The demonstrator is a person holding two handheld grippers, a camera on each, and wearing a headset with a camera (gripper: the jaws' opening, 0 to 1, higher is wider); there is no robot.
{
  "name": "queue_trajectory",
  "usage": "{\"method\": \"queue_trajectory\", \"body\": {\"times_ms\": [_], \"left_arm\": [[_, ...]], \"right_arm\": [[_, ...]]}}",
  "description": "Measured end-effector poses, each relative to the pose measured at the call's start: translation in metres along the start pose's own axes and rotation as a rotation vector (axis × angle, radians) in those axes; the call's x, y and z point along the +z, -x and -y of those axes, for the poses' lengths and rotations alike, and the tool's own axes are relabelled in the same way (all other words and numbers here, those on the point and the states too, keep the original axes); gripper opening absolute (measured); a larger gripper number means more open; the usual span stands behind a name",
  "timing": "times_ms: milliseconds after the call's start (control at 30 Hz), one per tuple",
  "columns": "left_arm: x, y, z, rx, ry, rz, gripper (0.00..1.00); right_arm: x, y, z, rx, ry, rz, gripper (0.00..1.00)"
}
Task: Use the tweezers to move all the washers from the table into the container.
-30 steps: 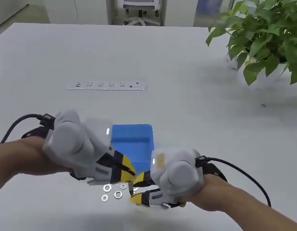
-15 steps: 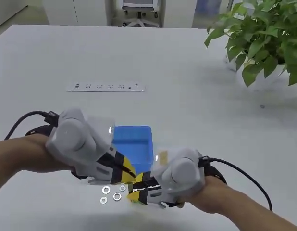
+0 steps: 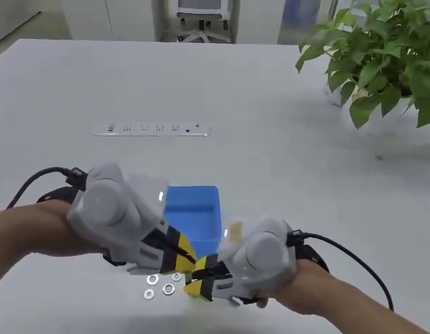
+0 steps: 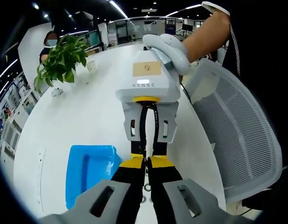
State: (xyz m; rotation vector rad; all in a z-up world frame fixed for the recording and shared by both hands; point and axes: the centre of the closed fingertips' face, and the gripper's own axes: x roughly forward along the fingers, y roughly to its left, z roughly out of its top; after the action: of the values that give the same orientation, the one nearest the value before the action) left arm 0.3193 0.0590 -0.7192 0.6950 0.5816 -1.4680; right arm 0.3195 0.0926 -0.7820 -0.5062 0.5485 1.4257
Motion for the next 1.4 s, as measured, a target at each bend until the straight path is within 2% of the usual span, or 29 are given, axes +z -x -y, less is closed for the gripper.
{"method": "queue_trajectory", "body": {"times_ms": [467, 767, 1400], "left_arm": [[0.000, 0.002, 0.004, -0.012, -0.016, -0.022, 0.06], [0.005, 0.010, 0.005, -0.013, -0.026, -0.029, 0.06], [0.025, 0.037, -0.013, 0.002, -0.056, -0.031, 0.06]], "right_arm": [[-0.001, 0.001, -0.003, 0.007, 0.001, -0.012, 0.10], [0.008, 0.006, -0.004, 0.007, 0.011, -0.008, 0.10], [0.039, 0.024, 0.013, -0.026, 0.036, 0.014, 0.10]]}}
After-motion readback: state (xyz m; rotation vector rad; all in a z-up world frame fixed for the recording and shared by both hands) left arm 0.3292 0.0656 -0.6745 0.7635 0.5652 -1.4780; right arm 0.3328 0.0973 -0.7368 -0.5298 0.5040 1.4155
